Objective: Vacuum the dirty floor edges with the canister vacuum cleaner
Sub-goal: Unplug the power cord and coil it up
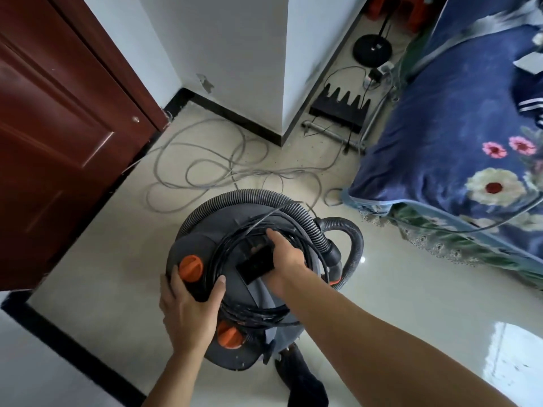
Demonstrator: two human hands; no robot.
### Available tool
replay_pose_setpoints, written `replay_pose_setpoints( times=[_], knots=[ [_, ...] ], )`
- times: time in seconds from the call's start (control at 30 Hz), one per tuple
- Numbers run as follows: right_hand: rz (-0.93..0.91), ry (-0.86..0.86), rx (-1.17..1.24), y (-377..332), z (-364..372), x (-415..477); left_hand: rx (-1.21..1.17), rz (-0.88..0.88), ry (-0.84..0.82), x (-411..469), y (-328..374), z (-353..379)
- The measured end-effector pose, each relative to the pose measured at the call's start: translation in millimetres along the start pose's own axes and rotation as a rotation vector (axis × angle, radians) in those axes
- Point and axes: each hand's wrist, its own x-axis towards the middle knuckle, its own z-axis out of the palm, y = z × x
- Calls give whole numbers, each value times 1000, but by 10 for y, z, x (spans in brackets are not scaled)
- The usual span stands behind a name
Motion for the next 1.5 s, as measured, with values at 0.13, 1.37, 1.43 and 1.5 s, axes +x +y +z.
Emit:
replay_pose_setpoints(
  times=[0.13,1.37,1.43,1.5],
  knots=[
    [-60,21,106,-53,76,71,-59,-37,45,-8,118,70],
    [-290,44,-157,-4878,787,1848,-261,-258,-166,1676,4612,1738],
    [-307,49,-174,-5051,814,1886,-258,-297,-197,1698,4776,1809],
    [-315,52,-199,-5135,828,1926,-256,-317,-179,1687,4851,1871]
  ],
)
